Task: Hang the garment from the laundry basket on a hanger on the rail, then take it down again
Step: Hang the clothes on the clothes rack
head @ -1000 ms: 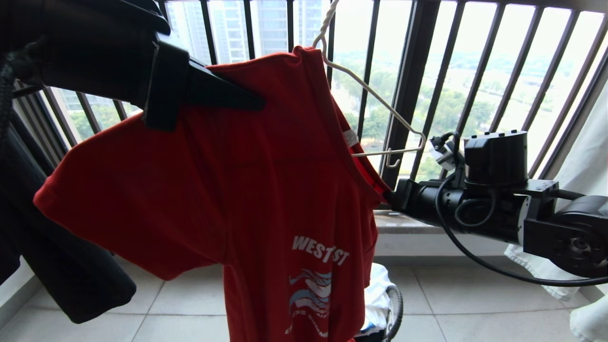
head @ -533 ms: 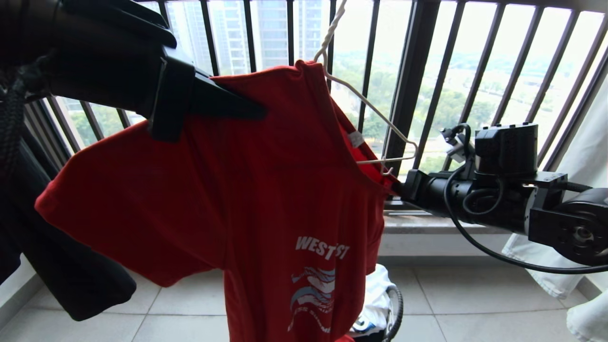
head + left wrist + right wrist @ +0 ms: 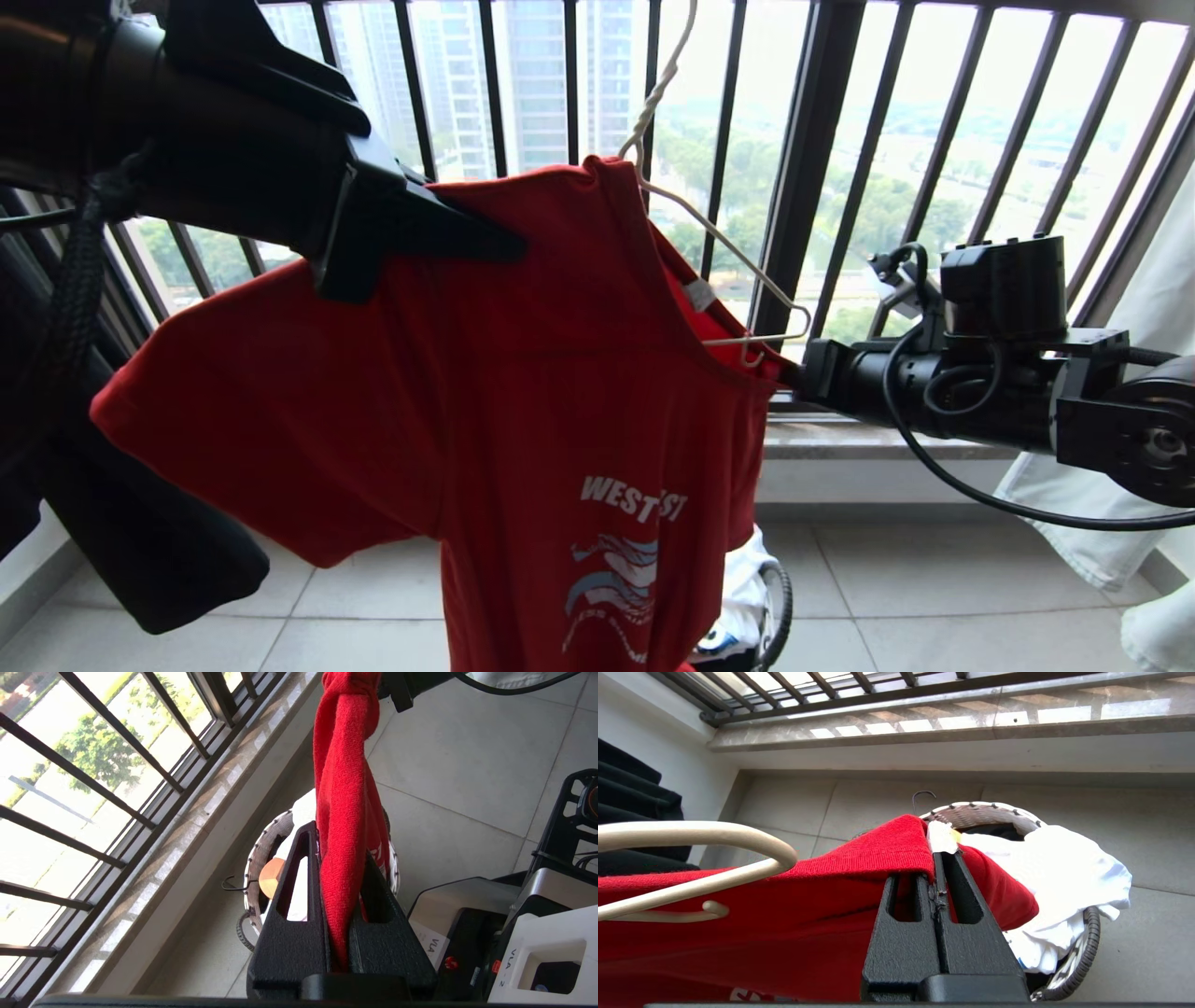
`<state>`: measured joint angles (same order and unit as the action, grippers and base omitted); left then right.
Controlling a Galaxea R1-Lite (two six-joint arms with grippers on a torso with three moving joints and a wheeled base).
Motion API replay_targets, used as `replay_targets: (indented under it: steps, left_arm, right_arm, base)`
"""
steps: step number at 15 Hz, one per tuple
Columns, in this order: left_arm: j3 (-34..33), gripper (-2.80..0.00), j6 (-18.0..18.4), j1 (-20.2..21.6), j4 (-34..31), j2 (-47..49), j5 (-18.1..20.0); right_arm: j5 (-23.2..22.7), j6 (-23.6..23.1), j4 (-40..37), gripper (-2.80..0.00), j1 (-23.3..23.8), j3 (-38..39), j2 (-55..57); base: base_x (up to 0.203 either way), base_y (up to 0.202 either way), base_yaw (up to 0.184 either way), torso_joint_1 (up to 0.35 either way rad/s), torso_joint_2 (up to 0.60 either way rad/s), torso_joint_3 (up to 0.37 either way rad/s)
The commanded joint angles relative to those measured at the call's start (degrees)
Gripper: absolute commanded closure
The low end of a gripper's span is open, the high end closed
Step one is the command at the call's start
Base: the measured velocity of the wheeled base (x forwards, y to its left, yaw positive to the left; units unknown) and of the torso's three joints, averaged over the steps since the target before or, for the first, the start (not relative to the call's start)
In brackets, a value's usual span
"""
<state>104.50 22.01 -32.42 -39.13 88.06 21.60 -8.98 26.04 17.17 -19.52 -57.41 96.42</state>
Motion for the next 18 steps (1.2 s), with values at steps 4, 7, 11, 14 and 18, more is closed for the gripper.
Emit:
replay_targets:
  steps: [4, 7, 11, 14, 18]
  left_arm:
    - [-0.87, 0.0, 0.4, 0.42, -0.24, 0.44, -0.74]
    - [-1.31, 0.0, 1.42, 0.42, -0.24, 0.53, -2.0]
    - [-3.37, 0.0, 1.67, 0.36, -0.31, -0.25, -1.99]
    - [-5.18, 0.0, 2.15, 0.34, -0.24, -0.33, -1.91]
    - [-6.41, 0.0, 1.92, 0.26, -0.16, 0.62, -1.65]
  right_arm:
    - [-5.78, -0.93, -11.12, 0.0, 2.71, -5.01, -2.53]
    - [-8.17, -1.17, -14.84, 0.0, 4.62, -7.21, -2.73]
    - [-9.22, -1.34, -16.47, 0.0, 5.9, -8.6, -2.82]
    - [-9.21, -1.25, -16.47, 0.0, 6.19, -8.95, -2.84]
    - [-9.16, -1.12, -16.22, 0.0, 6.43, -9.4, -4.63]
  base:
    - [0.0, 0.0, 0.0, 0.0, 0.0, 0.0]
    - [0.0, 0.0, 0.0, 0.0, 0.0, 0.0]
    - [0.0, 0.0, 0.0, 0.0, 0.0, 0.0]
    - [0.0, 0.0, 0.0, 0.0, 0.0, 0.0]
    - [0.0, 0.0, 0.0, 0.0, 0.0, 0.0]
